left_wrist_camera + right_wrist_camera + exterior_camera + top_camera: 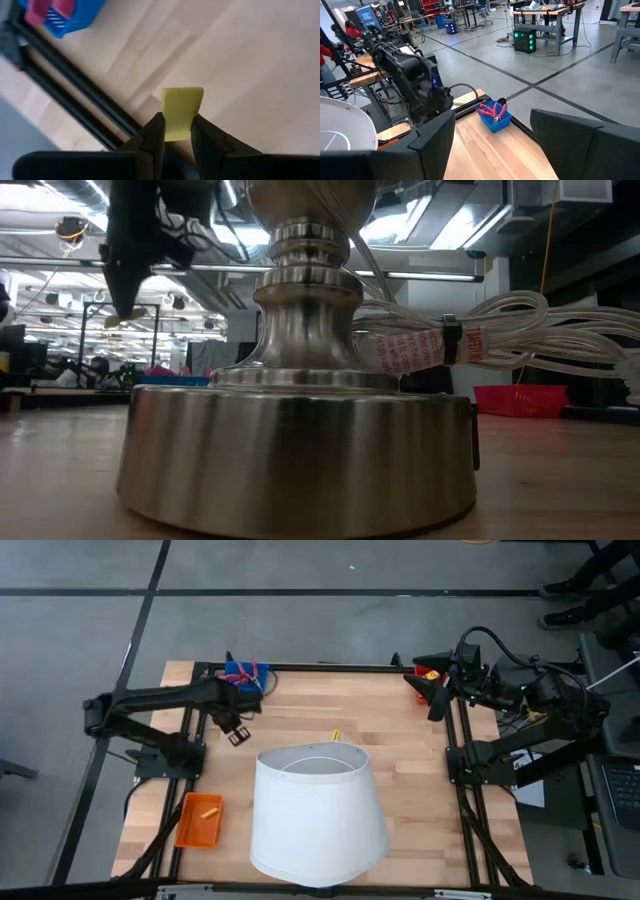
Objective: Pick & Place School Supplies
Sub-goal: Put the yellow eraser into the orange basket
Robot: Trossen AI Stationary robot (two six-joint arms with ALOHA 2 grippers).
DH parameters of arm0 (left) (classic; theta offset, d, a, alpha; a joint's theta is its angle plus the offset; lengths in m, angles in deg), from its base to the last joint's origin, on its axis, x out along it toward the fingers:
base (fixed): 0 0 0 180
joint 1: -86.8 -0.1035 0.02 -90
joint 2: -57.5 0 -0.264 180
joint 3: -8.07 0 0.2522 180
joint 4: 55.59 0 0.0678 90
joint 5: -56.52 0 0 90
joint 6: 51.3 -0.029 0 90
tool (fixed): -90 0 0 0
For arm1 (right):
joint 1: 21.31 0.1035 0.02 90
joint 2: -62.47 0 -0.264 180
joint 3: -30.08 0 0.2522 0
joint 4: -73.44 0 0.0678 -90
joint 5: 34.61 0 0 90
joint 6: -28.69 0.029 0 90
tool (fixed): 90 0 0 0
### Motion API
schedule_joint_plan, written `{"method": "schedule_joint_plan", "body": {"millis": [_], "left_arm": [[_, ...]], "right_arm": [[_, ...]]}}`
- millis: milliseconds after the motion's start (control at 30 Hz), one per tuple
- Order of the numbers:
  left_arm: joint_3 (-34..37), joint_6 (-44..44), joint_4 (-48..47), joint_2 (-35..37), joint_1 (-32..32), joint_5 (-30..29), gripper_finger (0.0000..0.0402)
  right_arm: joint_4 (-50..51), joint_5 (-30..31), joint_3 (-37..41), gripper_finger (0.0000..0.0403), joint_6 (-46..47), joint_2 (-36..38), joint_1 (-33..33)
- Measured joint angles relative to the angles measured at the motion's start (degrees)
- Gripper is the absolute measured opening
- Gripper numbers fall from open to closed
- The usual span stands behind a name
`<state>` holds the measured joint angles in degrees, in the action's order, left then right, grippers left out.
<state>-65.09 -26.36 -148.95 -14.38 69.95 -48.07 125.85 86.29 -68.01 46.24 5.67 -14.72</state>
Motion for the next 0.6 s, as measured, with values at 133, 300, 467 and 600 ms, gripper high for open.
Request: {"method": "schedule_joint_plan", "body": {"millis": [133, 300, 467, 600], "left_arm": [[0.0, -7.8, -0.1, 5.2, -4.1, 7.7, 0.0074], [0.0, -12.2, -2.3, 9.0, -5.4, 19.0, 0.0074], [0.0, -13.0, -5.5, 11.7, -2.9, 28.8, 0.0074], [0.0, -8.9, -7.0, 14.0, 1.4, 33.0, 0.0074]], "right_arm": [[0.0, 0.2, 0.0, 0.0265, 0.0, 0.2, 0.0], [0.0, 1.3, 0.0, 0.0265, 0.4, 0.3, 0.0], [0.0, 1.3, 0.0, 0.0265, 1.7, 0.3, 0.0], [0.0, 1.3, 0.0, 0.0265, 2.9, 0.3, 0.0]]}}
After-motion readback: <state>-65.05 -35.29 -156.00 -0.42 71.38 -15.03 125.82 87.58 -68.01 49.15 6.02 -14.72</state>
